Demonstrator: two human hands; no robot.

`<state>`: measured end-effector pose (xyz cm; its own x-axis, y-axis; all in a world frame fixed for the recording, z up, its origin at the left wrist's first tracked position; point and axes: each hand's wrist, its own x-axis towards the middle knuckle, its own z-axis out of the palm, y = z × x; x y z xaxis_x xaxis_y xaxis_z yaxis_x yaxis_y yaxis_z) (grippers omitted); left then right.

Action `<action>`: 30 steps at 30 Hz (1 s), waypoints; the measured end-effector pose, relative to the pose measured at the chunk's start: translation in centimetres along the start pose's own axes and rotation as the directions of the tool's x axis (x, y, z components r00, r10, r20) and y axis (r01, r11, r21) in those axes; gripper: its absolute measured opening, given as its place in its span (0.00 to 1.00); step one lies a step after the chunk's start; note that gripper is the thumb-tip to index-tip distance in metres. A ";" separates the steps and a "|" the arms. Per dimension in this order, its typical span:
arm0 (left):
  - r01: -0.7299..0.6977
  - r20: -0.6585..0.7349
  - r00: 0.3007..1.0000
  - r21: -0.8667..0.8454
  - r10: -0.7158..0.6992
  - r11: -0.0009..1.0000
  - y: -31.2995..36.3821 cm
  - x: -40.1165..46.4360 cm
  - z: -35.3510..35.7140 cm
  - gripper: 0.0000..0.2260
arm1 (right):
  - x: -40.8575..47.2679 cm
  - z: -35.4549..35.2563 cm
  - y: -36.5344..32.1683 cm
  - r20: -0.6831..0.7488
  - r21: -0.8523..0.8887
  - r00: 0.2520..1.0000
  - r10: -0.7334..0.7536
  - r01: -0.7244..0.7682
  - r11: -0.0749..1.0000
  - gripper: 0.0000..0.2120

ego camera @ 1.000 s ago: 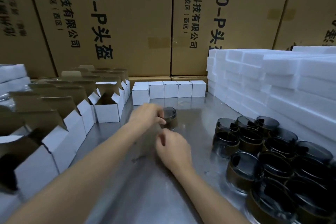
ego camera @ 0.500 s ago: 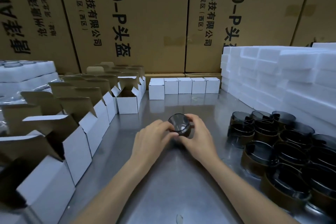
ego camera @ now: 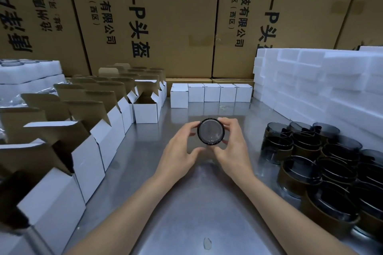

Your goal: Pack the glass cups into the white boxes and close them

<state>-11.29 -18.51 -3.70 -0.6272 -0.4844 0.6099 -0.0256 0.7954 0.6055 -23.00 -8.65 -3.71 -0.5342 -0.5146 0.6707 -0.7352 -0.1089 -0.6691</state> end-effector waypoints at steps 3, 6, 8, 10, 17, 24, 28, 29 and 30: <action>-0.008 -0.012 1.000 0.006 0.008 1.000 -0.1 0.0 0.0 0.26 | 0.1 0.0 0.2 0.022 0.001 1.000 0.004 -0.004 1.000 0.31; -0.007 -0.016 1.000 -0.005 0.007 1.000 -0.3 0.0 0.0 0.26 | 0.0 -0.1 0.1 0.061 0.020 0.998 0.025 -0.026 0.999 0.29; -0.011 -0.014 1.000 -0.011 0.011 1.000 -0.3 0.1 0.1 0.28 | 0.0 -0.2 0.0 0.072 0.027 0.996 0.056 -0.058 0.998 0.29; -0.015 0.000 1.000 0.000 0.015 1.000 -0.3 0.0 0.1 0.32 | 0.1 -0.3 -0.3 0.061 0.063 0.992 0.107 -0.111 0.992 0.29; -0.036 0.029 0.999 -0.026 0.036 0.999 0.3 -0.1 0.2 0.33 | 0.4 -0.7 -1.2 0.120 0.362 0.916 0.383 -0.400 0.842 0.15; 0.317 -0.018 0.943 -0.250 -0.332 0.915 0.9 0.3 -0.4 0.27 | 0.3 -0.6 -1.6 0.269 0.365 0.885 0.380 -0.459 0.810 0.26; 0.401 0.037 0.912 -0.281 -0.408 0.872 0.6 0.4 -0.5 0.29 | 0.3 -0.6 -1.5 0.318 0.327 0.863 0.393 -0.489 0.809 0.20; 0.407 0.042 0.910 -0.283 -0.413 0.869 0.7 0.4 -0.5 0.29 | 0.4 -0.6 -1.5 0.325 0.324 0.860 0.393 -0.492 0.808 0.20; 0.408 0.046 0.909 -0.288 -0.413 0.866 0.7 0.4 -0.5 0.29 | 0.3 -0.6 -1.5 0.331 0.318 0.859 0.391 -0.492 0.811 0.20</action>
<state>-11.17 -18.34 -2.73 -0.5955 -0.7526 0.2810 -0.0537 0.3863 0.9208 -22.33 -8.14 -2.29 -0.6083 -0.7658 0.2085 -0.2005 -0.1058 -0.9740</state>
